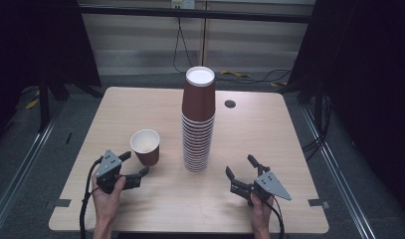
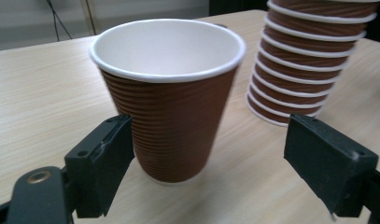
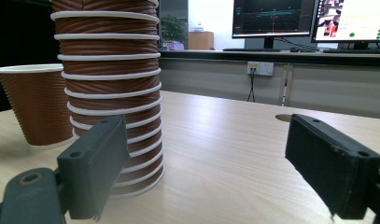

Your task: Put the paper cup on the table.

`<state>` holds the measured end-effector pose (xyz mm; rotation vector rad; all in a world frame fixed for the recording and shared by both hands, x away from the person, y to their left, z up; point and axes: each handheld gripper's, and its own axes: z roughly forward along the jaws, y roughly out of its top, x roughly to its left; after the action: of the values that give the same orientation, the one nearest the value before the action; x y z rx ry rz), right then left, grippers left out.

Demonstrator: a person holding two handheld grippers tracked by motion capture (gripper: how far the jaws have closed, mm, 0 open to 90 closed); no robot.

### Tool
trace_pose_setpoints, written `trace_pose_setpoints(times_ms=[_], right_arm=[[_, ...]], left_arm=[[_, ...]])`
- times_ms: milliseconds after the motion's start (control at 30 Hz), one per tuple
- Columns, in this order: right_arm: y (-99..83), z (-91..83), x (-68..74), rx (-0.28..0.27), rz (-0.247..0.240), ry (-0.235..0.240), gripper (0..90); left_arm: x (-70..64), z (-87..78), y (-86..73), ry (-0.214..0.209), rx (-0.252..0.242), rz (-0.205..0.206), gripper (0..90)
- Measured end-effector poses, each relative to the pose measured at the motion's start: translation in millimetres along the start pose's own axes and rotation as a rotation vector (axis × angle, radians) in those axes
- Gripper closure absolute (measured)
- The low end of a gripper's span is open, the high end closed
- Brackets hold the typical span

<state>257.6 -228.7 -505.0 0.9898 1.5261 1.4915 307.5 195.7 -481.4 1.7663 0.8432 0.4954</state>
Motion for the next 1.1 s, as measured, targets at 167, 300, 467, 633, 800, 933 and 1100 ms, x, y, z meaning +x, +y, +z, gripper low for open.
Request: trace_pose_setpoints(times_ms=[167,300,467,633,800,933,1100], right_arm=[[0.0,0.0,0.0,0.0,0.0,0.0,12.8],[0.0,0.0,0.0,0.0,0.0,0.0,12.7],[0.0,-0.1,0.0,0.0,0.0,0.0,12.8],[0.0,-0.1,0.0,0.0,0.0,0.0,12.7],[0.0,-0.1,0.0,0.0,0.0,0.0,12.8],[0.0,-0.1,0.0,0.0,0.0,0.002,12.8],[-0.1,-0.2,-0.1,0.0,-0.001,0.006,12.8]], left_arm=[[-16.0,-4.2,-4.1,-0.04,-0.064,-0.016,15.8],[-30.1,-0.2,-7.0,-0.06,-0.075,-0.012,16.2],[-44.6,11.0,-9.7,-0.107,-0.102,-0.003,16.6],[-61.3,20.3,-11.4,-0.115,-0.145,0.021,16.5],[-70.8,26.3,-14.5,-0.119,-0.178,0.06,15.9],[-73.5,27.9,-16.5,-0.118,-0.157,0.084,15.6],[-76.5,29.1,-23.7,-0.08,-0.192,0.087,15.5]])
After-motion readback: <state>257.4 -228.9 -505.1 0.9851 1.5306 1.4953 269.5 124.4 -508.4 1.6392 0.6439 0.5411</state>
